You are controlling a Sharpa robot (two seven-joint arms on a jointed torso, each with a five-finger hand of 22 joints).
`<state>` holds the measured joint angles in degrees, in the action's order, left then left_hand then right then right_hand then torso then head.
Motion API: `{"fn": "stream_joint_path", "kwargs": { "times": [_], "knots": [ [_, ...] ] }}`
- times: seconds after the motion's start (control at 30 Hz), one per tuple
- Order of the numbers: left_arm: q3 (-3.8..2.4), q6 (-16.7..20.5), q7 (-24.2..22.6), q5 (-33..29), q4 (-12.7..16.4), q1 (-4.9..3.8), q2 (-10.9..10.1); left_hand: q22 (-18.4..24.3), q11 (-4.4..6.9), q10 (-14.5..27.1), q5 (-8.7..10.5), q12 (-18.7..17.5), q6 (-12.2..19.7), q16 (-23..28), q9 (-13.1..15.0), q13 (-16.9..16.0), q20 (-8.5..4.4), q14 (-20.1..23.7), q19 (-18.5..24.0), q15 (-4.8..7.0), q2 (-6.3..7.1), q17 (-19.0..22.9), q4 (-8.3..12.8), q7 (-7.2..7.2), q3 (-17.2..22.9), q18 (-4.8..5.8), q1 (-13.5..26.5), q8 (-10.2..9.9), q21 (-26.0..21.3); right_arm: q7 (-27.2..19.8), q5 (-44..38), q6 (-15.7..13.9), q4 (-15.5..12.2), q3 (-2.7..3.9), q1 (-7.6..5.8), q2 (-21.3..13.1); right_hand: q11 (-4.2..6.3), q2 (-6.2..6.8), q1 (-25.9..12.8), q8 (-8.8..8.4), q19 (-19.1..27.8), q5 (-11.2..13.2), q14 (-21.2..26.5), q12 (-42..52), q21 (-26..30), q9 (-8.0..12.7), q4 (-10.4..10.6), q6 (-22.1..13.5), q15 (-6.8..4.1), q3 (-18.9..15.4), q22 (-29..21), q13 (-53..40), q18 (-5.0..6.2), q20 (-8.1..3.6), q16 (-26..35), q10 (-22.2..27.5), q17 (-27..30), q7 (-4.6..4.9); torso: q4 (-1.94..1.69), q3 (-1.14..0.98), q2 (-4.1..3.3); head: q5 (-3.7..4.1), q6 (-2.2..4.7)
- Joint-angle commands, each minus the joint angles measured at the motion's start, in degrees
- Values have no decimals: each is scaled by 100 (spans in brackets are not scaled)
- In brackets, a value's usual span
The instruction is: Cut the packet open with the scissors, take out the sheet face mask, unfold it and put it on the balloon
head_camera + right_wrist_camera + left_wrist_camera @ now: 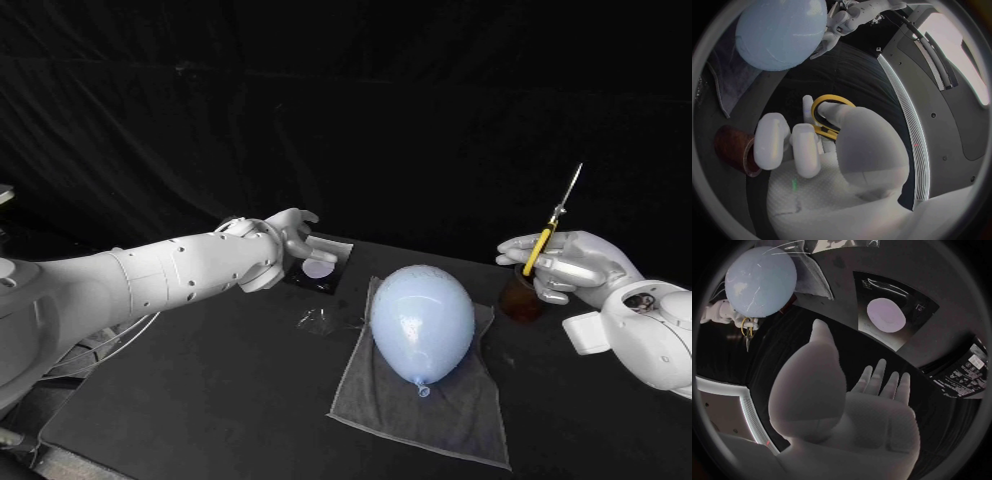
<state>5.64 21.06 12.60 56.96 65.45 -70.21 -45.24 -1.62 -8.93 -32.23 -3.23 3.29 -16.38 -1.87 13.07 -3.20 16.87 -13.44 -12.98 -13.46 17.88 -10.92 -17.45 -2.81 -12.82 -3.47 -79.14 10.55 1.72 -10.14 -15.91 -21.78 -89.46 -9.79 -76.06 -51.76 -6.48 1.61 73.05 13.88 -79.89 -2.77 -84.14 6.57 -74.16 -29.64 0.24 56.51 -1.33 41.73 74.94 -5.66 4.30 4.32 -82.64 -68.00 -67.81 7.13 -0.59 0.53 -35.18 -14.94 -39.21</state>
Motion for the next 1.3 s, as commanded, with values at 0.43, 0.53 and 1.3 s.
{"fn": "stream_joint_path", "kwargs": {
  "times": [0.43,0.53,1.3],
  "knots": [
    [61,473,862,1442,32,337,294,14,-810,1290,5,-48,959,73,-614,43,29,742,276,-297,25,463,8,-1444,-36,36,286,-607,-28,11,-145,110,-14,5,18,0,407,-20,58,37,62,-2,-181,27,61,-9,20,14,-40,18,88,-11,14,8,17,-1412,15,-4,-15,11,-1,80,64],
    [62,500,980,1540,-12,353,353,17,-790,1311,9,-32,977,76,-630,38,28,772,303,-289,24,495,8,-1456,-38,37,334,-619,-31,17,-162,120,-12,5,20,1,407,-20,58,37,62,-2,-181,27,61,-9,20,14,-40,18,88,-11,14,8,17,-1412,15,-4,-17,11,-2,76,58],
    [58,-301,1572,1934,-569,407,888,14,-786,1585,2,-38,1033,86,-679,44,30,927,336,-298,25,600,9,-1470,-31,36,485,-667,-27,55,-276,213,-11,6,89,26,409,-20,64,40,72,-2,-175,18,77,-14,12,13,-42,9,79,-20,17,7,28,-1422,41,-6,5,2,1,91,37]
  ]
}}
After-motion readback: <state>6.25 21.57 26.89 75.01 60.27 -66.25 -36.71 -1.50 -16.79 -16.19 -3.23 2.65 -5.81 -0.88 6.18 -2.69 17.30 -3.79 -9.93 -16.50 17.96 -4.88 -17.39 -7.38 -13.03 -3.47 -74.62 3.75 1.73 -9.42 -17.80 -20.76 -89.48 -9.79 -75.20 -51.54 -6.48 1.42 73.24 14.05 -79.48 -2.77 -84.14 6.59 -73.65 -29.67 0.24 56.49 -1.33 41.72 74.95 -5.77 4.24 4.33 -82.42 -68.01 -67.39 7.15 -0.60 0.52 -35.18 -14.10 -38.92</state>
